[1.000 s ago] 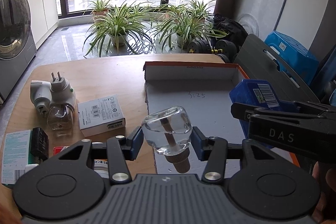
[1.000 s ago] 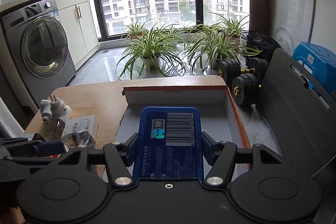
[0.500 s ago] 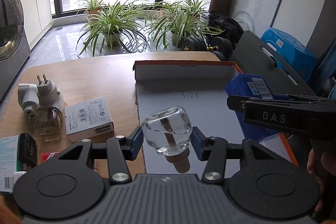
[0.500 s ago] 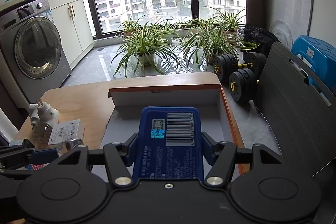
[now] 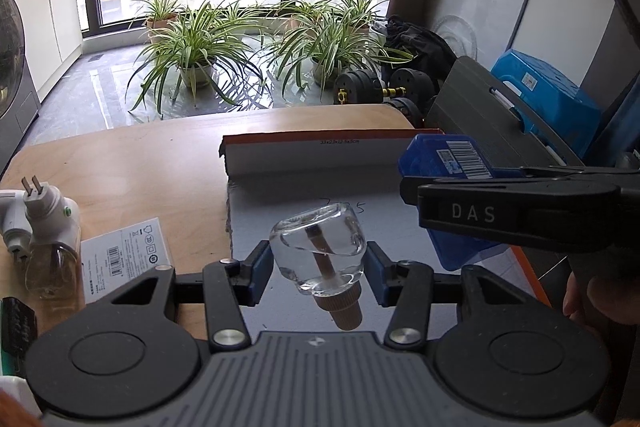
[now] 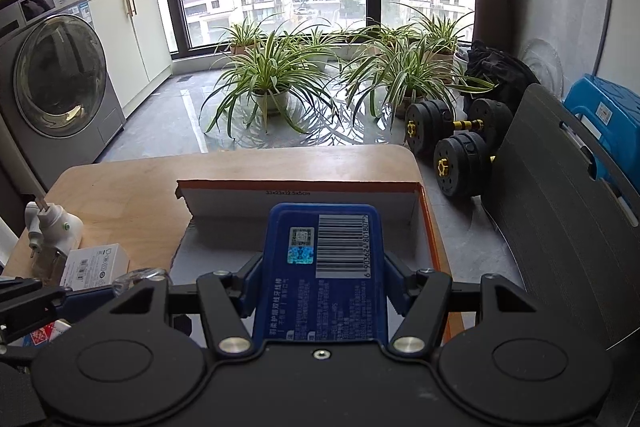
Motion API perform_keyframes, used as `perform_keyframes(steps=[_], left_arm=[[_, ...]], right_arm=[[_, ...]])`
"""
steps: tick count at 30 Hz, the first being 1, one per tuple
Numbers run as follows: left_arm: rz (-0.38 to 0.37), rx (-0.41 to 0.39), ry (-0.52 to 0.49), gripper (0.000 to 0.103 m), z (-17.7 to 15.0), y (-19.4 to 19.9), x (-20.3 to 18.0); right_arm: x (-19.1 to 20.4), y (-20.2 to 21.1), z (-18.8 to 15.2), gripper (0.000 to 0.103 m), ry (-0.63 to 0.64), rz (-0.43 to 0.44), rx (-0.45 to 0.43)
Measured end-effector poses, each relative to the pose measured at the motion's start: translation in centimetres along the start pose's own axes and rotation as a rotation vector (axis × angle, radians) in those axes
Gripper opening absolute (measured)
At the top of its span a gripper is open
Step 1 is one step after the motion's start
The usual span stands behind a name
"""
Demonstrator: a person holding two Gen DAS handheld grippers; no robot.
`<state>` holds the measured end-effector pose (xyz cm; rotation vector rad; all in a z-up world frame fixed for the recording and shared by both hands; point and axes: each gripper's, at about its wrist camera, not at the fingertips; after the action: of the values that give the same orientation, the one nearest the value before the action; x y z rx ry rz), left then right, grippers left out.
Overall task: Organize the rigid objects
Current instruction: 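Carry the glass bottle and blue box with both grippers over the white tray, then lower both items into the tray and open both grippers, then withdraw both grippers from the tray back toward the remaining items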
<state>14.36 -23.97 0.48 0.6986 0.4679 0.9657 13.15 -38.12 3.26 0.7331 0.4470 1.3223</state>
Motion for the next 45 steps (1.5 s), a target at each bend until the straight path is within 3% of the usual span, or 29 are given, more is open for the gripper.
perform_keyframes(steps=[9,14,16,24,29,37,45], left_arm=[[-0.018,0.001,-0.042,0.050,1.6,-2.9,-0.8],[-0.040,0.000,-0.038,0.053,2.4,-4.2,-1.1],[-0.029,-0.003,-0.041,0.075,2.5,-3.9,-1.3],[0.013,-0.025,-0.031,0.096,1.7,-0.5,-1.2],[0.067,-0.007,-0.017,0.099,0.4,1.9,-0.4],[0.129,0.018,0.036,0.099,-2.3,5.5,2.1],[0.159,-0.005,0.054,0.099,-3.8,8.7,3.5]], right_arm=[[-1.1,-3.6,1.4,0.074,-0.029,-0.018,0.053],[-1.2,-3.8,1.5,0.077,-0.011,-0.037,0.029],[-1.3,-2.8,1.4,0.079,-0.012,-0.036,-0.001],[-1.5,1.8,0.1,0.083,-0.052,-0.046,-0.082],[-1.0,5.2,-1.5,0.090,-0.057,-0.061,-0.115],[1.4,8.4,-4.9,0.091,-0.033,-0.045,-0.090],[4.3,10.2,-7.1,0.091,-0.021,0.002,-0.068]])
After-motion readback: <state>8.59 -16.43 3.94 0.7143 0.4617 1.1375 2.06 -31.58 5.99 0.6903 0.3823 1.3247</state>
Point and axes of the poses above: each gripper's, at about its wrist camera, not at the fingertips, and y roughly against the way its jaws point, x to its left, z to its top, and after that the axes turned 4 degrees about -y, right-handed
